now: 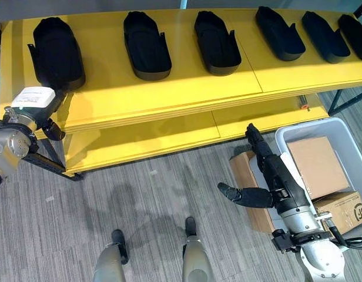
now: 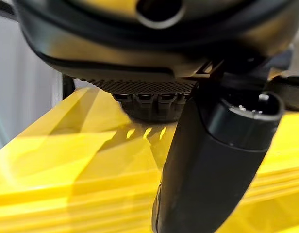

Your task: Move parts from the plastic box to the shelf.

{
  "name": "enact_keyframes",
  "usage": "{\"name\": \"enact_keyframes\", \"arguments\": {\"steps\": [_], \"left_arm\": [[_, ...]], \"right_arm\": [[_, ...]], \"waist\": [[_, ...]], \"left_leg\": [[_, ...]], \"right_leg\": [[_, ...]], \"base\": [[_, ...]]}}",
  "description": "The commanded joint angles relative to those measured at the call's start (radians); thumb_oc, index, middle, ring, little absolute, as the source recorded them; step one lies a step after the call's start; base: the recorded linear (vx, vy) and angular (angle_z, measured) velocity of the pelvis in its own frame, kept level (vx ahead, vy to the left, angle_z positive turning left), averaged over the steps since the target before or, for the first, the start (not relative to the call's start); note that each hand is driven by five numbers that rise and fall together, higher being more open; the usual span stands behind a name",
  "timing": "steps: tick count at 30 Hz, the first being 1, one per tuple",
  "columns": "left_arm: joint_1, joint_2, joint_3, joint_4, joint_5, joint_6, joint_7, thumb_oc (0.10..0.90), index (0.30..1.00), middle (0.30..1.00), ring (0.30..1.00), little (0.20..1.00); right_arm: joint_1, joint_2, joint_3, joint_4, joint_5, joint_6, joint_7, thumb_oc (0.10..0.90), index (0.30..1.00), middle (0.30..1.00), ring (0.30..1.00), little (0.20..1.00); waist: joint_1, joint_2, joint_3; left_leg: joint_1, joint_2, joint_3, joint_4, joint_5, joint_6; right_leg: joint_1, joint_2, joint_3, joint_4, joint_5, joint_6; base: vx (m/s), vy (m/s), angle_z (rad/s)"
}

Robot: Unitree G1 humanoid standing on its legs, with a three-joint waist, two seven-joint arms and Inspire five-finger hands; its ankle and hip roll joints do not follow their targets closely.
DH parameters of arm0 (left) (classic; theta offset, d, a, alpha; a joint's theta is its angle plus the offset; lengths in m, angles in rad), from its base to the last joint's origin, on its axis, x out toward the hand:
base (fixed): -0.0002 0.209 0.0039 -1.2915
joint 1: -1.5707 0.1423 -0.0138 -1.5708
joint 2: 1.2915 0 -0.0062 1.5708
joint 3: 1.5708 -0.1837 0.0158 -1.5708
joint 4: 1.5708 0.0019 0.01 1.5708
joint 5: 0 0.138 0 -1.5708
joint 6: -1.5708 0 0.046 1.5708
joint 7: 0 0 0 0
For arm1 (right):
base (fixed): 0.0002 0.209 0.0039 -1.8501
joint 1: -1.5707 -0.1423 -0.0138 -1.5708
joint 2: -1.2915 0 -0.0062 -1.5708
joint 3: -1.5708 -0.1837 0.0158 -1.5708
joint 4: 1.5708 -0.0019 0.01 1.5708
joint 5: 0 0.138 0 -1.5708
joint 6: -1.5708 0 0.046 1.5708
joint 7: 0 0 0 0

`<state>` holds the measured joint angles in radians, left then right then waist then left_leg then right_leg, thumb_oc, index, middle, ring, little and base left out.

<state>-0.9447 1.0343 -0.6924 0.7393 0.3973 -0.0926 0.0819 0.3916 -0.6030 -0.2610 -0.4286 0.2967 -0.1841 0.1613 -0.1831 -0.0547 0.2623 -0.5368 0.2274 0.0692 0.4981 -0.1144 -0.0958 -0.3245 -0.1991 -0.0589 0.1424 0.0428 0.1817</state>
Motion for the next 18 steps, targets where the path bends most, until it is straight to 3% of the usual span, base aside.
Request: {"name": "enact_keyframes", "arguments": {"steps": [1,3,5,10,15,18], "left_arm": [[0.027,0.123,0.178,-0.169,-0.038,-0.04,0.061,0.9,1.0,1.0,1.0,1.0],[0.145,0.163,0.27,-0.277,-0.052,-0.05,0.04,0.9,1.0,1.0,1.0,1.0],[0.338,0.198,0.424,-0.401,-0.06,-0.059,0.02,0.9,1.0,1.0,1.0,1.0],[0.689,0.19,0.705,-0.578,-0.064,-0.075,-0.019,0.9,1.0,1.0,1.0,1.0],[0.846,0.147,0.829,-0.645,-0.083,-0.086,-0.035,0.9,1.0,1.0,1.0,1.0],[0.876,0.132,0.853,-0.667,-0.095,-0.094,-0.041,0.9,1.0,1.0,1.0,1.0]], "right_arm": [[-0.022,-0.048,-0.119,-0.117,0.049,-0.112,-0.038,0.9,1.0,1.0,1.0,1.0],[-0.018,-0.035,-0.131,-0.116,0.042,-0.108,-0.034,0.9,1.0,1.0,1.0,1.0],[-0.014,-0.024,-0.139,-0.108,0.033,-0.102,-0.032,0.9,1.0,1.0,1.0,1.0],[-0.012,-0.01,-0.147,-0.105,0.017,-0.09,-0.02,0.9,1.0,1.0,1.0,1.0],[-0.019,-0.011,-0.146,-0.101,0.002,-0.08,-0.009,0.9,1.0,1.0,1.0,1.0],[-0.023,-0.01,-0.147,-0.101,0.0,-0.079,-0.004,0.9,1.0,1.0,1.0,1.0]], "waist": [[0.009,0.008,-0.07],[0.021,0.007,-0.069],[0.036,0.008,-0.069],[0.052,0.016,-0.073],[0.059,0.022,-0.074],[0.062,0.024,-0.08]], "left_leg": [[-0.024,0.023,0.005,-0.016,0.04,0.019],[-0.024,0.021,0.002,-0.015,0.04,0.019],[-0.021,0.02,-0.002,-0.013,0.039,0.02],[-0.011,0.02,-0.008,-0.018,0.039,0.021],[0.001,0.015,-0.011,-0.024,0.042,0.022],[0.01,0.014,-0.011,-0.036,0.046,0.021]], "right_leg": [[0.152,0.0,-0.035,0.063,-0.171,-0.025],[0.155,0.0,-0.038,0.064,-0.174,-0.027],[0.156,0.0,-0.04,0.069,-0.178,-0.03],[0.165,0.004,-0.045,0.075,-0.187,-0.037],[0.173,0.005,-0.045,0.08,-0.192,-0.041],[0.18,0.005,-0.048,0.075,-0.191,-0.041]], "base": [[0.0,0.0,0.0],[0.0,0.0,0.0],[0.0,0.0,0.0],[0.0,-0.013,0.05],[0.0,-0.001,0.01],[0.0,-0.015,0.04]]}}
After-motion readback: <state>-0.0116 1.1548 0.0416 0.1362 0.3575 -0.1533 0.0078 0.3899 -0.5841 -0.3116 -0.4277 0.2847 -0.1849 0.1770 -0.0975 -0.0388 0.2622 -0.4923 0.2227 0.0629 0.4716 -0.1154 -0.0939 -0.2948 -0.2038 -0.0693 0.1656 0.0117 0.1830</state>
